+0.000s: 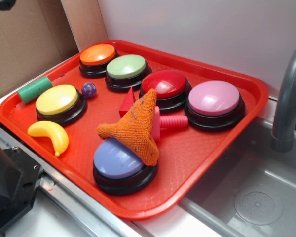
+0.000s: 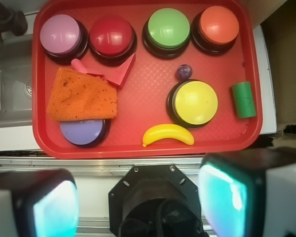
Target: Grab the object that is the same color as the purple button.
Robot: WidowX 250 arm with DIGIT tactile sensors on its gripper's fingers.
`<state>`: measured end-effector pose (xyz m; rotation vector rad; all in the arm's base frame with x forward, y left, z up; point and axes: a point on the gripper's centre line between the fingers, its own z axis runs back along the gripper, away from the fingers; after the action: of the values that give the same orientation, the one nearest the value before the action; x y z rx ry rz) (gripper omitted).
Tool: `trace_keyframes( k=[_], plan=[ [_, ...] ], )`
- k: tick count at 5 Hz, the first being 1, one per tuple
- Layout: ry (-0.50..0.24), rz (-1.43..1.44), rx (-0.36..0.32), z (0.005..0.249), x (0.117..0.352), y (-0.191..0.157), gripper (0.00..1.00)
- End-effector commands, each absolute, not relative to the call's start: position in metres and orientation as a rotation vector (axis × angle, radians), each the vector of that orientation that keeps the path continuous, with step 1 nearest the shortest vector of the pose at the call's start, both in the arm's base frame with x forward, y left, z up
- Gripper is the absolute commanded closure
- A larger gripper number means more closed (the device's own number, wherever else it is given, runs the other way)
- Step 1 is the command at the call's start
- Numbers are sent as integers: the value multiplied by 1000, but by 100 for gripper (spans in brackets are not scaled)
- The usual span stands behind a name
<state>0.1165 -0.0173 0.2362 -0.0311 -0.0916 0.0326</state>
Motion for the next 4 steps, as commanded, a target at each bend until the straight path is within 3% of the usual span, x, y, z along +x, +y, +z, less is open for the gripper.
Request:
trace_keyframes(
  k=[1,4],
  plan=[
    [-92,33,-31,236,116,-17,0],
    [-213,72,-23,175,183,25,0]
  ],
)
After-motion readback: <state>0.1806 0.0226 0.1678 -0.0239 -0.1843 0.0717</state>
